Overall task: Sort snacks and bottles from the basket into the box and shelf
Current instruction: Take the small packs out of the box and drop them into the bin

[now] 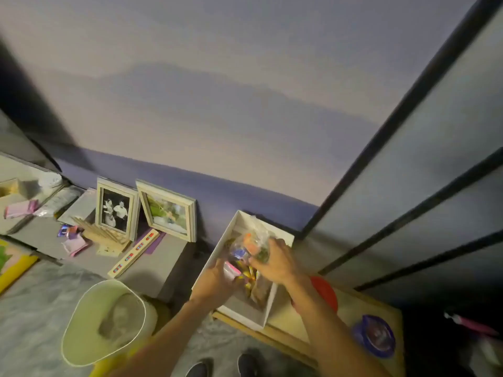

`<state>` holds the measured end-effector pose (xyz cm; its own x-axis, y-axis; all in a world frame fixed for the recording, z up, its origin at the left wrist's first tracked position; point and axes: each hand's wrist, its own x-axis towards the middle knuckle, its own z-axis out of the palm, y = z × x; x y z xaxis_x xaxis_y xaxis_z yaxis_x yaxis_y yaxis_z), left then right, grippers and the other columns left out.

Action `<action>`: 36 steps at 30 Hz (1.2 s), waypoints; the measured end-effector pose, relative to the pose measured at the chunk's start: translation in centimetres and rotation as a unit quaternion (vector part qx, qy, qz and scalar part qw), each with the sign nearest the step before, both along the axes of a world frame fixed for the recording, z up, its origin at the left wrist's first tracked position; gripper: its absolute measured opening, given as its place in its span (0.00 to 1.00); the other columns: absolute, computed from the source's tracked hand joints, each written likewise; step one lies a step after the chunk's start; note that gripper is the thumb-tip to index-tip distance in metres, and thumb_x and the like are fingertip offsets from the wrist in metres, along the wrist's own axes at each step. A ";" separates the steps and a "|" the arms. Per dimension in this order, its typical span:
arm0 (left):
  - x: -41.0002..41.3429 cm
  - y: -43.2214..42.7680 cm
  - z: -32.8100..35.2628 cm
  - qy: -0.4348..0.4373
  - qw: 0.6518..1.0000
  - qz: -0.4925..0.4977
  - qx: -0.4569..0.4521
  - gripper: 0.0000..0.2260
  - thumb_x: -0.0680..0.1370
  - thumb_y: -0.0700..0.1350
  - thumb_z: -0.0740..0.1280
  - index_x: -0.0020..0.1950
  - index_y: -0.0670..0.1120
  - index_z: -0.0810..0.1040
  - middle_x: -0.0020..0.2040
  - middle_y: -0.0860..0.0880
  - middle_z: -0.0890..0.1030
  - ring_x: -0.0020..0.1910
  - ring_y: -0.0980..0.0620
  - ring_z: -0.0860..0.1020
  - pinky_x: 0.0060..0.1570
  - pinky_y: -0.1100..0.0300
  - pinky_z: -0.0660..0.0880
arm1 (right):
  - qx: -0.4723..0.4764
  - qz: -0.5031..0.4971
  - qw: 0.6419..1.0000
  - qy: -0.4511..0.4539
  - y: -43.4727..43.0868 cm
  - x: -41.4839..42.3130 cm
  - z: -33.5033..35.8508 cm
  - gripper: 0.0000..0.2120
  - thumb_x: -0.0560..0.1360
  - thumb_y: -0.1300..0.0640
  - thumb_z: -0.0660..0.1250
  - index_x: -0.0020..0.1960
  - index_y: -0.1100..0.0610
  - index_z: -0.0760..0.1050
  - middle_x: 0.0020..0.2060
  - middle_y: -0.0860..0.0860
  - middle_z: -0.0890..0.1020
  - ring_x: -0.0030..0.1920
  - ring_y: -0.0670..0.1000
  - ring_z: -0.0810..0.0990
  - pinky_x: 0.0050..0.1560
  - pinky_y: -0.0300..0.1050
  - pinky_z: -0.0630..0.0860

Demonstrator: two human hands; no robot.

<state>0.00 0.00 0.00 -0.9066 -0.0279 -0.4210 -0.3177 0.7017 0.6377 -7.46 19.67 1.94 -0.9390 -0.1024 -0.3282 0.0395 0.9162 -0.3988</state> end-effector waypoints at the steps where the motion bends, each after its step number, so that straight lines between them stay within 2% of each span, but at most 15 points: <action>1: -0.5 0.4 -1.3 -0.004 1.000 0.021 -0.013 0.46 0.65 0.82 0.66 0.79 0.65 0.61 0.65 0.56 0.81 0.60 0.50 0.83 0.60 0.51 0.81 | 0.009 0.018 1.000 -0.002 0.0 -0.9 -0.6 0.43 0.68 0.23 0.64 0.73 0.50 0.70 0.72 0.54 0.74 0.70 0.59 0.76 0.65 0.58 0.79; 3: -1.4 1.2 -3.6 -0.033 0.997 0.056 -0.031 0.47 0.65 0.82 0.67 0.78 0.62 0.63 0.68 0.53 0.81 0.62 0.48 0.82 0.58 0.54 0.80 | 0.031 0.042 0.998 -0.028 0.0 -2.6 -2.2 0.46 0.71 0.24 0.65 0.79 0.51 0.64 0.78 0.55 0.68 0.77 0.60 0.69 0.69 0.58 0.76; 6: -2.6 1.8 -4.6 -0.064 0.992 0.088 -0.060 0.41 0.69 0.73 0.71 0.75 0.54 0.69 0.69 0.51 0.78 0.63 0.49 0.80 0.56 0.58 0.76 | 0.034 0.066 0.996 -0.056 -0.2 -5.4 -5.3 0.49 0.71 0.25 0.68 0.83 0.47 0.57 0.82 0.54 0.63 0.81 0.61 0.63 0.72 0.60 0.73; 8: -3.5 1.8 -5.6 -0.070 0.990 0.090 -0.082 0.34 0.75 0.63 0.72 0.77 0.50 0.68 0.70 0.48 0.77 0.64 0.47 0.80 0.61 0.54 0.78 | 0.029 0.091 0.994 -0.052 -0.6 -6.9 -7.8 0.48 0.70 0.26 0.70 0.82 0.43 0.56 0.81 0.53 0.61 0.80 0.62 0.63 0.70 0.60 0.75; 11: -4.3 2.1 -7.7 -0.078 0.987 0.097 -0.104 0.33 0.82 0.54 0.69 0.83 0.51 0.60 0.73 0.47 0.76 0.69 0.44 0.78 0.67 0.51 0.75 | 0.045 0.113 0.992 -0.043 -0.9 -7.8 -10.8 0.49 0.70 0.31 0.74 0.83 0.42 0.53 0.81 0.54 0.54 0.78 0.63 0.62 0.67 0.59 0.77; 13: -4.6 2.9 -9.0 -0.083 0.984 0.095 -0.125 0.30 0.84 0.49 0.67 0.84 0.50 0.59 0.72 0.44 0.77 0.67 0.42 0.79 0.66 0.49 0.76 | 0.064 0.124 0.990 -0.021 -0.9 -7.9 -12.3 0.51 0.71 0.33 0.77 0.83 0.43 0.53 0.79 0.56 0.53 0.75 0.62 0.63 0.65 0.57 0.78; 15: -4.8 3.4 -10.1 -0.075 0.982 0.099 -0.140 0.27 0.83 0.45 0.67 0.82 0.46 0.64 0.68 0.41 0.80 0.61 0.38 0.81 0.59 0.44 0.80 | 0.067 0.126 0.990 0.004 -0.9 -7.6 -13.2 0.49 0.70 0.35 0.79 0.83 0.44 0.57 0.77 0.56 0.53 0.74 0.61 0.64 0.62 0.55 0.81; 17: -5.0 3.5 -10.9 -0.068 0.981 0.130 -0.127 0.27 0.84 0.47 0.66 0.82 0.48 0.63 0.69 0.42 0.79 0.63 0.40 0.81 0.61 0.46 0.80 | 0.043 0.127 0.991 0.028 -0.7 -7.5 -13.9 0.45 0.71 0.38 0.80 0.81 0.45 0.63 0.77 0.55 0.55 0.74 0.60 0.64 0.60 0.53 0.82; 19: -5.0 3.1 -11.2 -0.074 0.980 0.158 -0.092 0.31 0.84 0.51 0.67 0.85 0.51 0.58 0.75 0.46 0.75 0.71 0.43 0.78 0.69 0.52 0.75 | 0.009 0.128 0.991 0.046 -0.4 -7.6 -14.3 0.41 0.71 0.42 0.81 0.79 0.46 0.68 0.77 0.54 0.59 0.73 0.59 0.64 0.60 0.52 0.82; 21: -4.8 2.9 -11.4 -0.073 0.981 0.140 -0.109 0.36 0.82 0.50 0.71 0.85 0.50 0.56 0.78 0.46 0.73 0.73 0.43 0.75 0.72 0.52 0.72 | -0.014 0.127 0.990 0.057 -0.1 -8.0 -14.3 0.37 0.72 0.43 0.81 0.76 0.47 0.72 0.75 0.54 0.65 0.72 0.57 0.68 0.59 0.51 0.83; 26: -4.7 3.1 -9.5 -0.039 0.978 0.151 -0.139 0.42 0.76 0.58 0.76 0.84 0.49 0.59 0.73 0.48 0.78 0.67 0.46 0.80 0.64 0.52 0.78 | -0.031 0.110 0.991 0.068 0.3 -8.9 -12.7 0.26 0.72 0.43 0.80 0.66 0.52 0.81 0.64 0.52 0.77 0.64 0.51 0.74 0.54 0.41 0.82; 28: -4.7 3.1 -8.1 -0.020 0.979 0.161 -0.127 0.42 0.74 0.57 0.78 0.83 0.50 0.61 0.71 0.48 0.79 0.65 0.46 0.82 0.62 0.50 0.81 | -0.033 0.111 0.991 0.070 0.4 -8.8 -11.3 0.22 0.74 0.44 0.79 0.63 0.53 0.83 0.63 0.52 0.79 0.63 0.52 0.76 0.50 0.37 0.77; 32: -4.1 2.9 -4.7 0.025 0.980 0.179 -0.085 0.40 0.70 0.63 0.77 0.77 0.58 0.65 0.64 0.53 0.84 0.58 0.50 0.85 0.55 0.50 0.84 | -0.064 0.106 0.989 0.079 0.7 -8.1 -8.4 0.23 0.75 0.43 0.78 0.64 0.53 0.83 0.63 0.53 0.81 0.61 0.52 0.79 0.51 0.36 0.75; 36: -2.8 2.0 -0.1 0.061 0.983 0.165 -0.050 0.41 0.69 0.67 0.78 0.77 0.53 0.71 0.67 0.54 0.83 0.64 0.52 0.83 0.62 0.54 0.80 | -0.086 0.094 0.987 0.103 0.7 -7.3 -3.9 0.19 0.76 0.46 0.78 0.63 0.53 0.83 0.56 0.53 0.82 0.54 0.51 0.80 0.49 0.35 0.73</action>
<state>-2.81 2.03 -0.11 -0.8849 -0.3639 -0.2908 -0.4640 0.6340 0.6186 -14.72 20.41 -1.98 -0.9433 -0.3181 -0.0951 -0.2224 0.8180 -0.5305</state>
